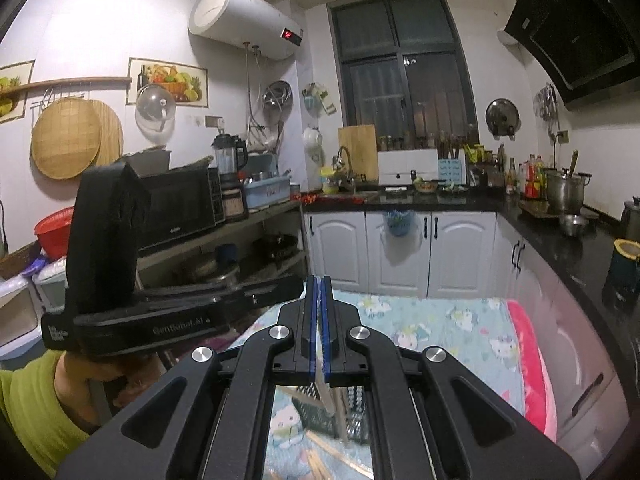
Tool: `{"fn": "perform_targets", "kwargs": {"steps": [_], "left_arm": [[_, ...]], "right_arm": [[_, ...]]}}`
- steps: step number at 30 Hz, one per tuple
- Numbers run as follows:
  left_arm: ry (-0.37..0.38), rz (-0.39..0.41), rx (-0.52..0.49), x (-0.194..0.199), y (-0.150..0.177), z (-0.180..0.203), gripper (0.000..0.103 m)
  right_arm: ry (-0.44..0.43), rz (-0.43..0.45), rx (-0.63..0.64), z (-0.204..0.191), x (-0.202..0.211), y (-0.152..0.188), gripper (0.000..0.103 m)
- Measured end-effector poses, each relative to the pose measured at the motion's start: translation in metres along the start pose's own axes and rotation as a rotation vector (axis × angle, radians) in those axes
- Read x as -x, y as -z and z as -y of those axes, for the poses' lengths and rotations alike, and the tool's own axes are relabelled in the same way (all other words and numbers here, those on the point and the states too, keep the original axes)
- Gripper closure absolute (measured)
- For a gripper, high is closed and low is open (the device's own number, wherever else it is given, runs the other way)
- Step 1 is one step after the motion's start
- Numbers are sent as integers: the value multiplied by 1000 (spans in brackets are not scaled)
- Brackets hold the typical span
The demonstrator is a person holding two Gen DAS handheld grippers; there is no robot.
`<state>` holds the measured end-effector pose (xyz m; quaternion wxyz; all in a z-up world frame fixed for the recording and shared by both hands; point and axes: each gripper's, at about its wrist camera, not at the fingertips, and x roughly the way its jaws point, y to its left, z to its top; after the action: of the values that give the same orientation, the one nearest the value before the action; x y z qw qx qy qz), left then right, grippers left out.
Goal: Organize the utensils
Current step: 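Lift both held chopsticks and lower them upright into the green caddy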
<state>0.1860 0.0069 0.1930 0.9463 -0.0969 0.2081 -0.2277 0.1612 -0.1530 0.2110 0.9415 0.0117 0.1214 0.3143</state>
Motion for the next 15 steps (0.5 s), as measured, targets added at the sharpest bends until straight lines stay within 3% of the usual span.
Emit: {"fn": "perform_targets", "kwargs": {"steps": [15], "left_arm": [[-63, -16, 20, -32, -13, -30, 102]], "right_arm": [[27, 26, 3, 25, -40, -32, 101]]}}
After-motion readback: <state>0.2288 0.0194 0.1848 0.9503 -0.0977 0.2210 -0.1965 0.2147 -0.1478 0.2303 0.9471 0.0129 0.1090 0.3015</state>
